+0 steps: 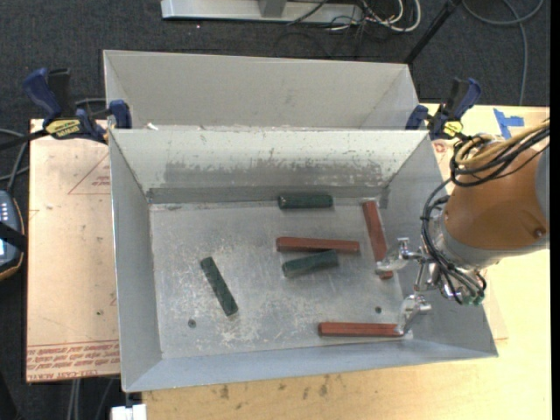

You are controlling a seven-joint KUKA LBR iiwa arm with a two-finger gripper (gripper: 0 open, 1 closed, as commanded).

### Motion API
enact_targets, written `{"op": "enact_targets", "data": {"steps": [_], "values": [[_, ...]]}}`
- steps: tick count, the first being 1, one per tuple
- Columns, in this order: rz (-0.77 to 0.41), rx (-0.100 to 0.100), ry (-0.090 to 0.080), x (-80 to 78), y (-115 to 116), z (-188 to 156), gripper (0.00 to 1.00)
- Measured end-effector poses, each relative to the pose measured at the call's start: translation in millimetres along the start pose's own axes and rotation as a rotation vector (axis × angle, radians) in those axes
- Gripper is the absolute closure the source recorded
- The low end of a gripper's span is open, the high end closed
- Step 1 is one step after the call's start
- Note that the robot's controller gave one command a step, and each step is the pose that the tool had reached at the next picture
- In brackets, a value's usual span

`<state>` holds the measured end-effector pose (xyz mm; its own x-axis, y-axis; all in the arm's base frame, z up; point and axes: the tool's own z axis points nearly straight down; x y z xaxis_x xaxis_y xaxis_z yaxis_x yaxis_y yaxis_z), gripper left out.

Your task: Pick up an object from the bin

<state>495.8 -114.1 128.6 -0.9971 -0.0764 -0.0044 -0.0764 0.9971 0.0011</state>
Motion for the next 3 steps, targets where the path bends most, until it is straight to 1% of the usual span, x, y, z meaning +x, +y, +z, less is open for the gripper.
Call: {"op": "enact_targets", "data": {"steps": [1,2,3], "values": [[-0.480,0.006,-0.005,9.5,37.9,51.5,1.00],[-0.480,0.006,-0.005,9.5,37.9,51.5,1.00],[-0.496,-0.002,0.004,7.1,43.5,20.7,1.00]]}}
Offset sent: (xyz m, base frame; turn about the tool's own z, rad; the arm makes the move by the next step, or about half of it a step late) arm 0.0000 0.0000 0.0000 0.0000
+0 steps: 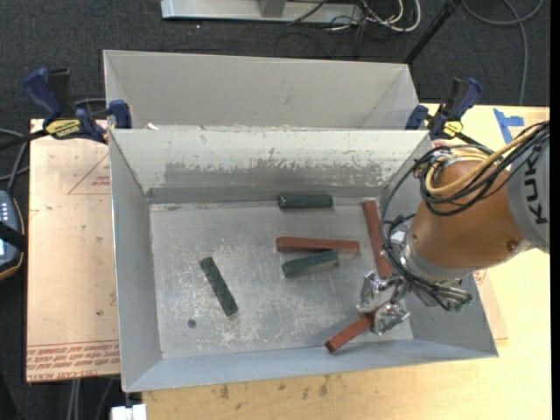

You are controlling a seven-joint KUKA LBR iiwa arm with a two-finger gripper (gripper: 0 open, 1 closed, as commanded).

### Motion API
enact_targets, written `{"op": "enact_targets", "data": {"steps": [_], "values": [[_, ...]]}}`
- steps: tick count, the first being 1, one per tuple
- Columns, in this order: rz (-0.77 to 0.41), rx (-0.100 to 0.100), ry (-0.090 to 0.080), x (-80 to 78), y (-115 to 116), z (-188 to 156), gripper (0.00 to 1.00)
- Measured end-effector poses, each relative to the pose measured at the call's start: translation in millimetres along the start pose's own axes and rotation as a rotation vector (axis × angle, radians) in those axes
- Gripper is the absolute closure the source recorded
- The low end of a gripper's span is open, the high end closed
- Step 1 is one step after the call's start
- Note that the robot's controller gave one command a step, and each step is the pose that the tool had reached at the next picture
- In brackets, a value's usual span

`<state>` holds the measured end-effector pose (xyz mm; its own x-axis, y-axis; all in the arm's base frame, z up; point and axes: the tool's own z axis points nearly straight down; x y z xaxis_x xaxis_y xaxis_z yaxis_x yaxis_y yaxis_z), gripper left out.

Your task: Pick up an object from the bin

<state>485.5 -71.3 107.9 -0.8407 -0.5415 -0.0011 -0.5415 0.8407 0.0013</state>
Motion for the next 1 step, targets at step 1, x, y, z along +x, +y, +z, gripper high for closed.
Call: {"op": "enact_targets", "data": {"steps": [1], "values": [[-0.015,0.003,-0.003,5.3,-18.7,-177.2,1.00]]}}
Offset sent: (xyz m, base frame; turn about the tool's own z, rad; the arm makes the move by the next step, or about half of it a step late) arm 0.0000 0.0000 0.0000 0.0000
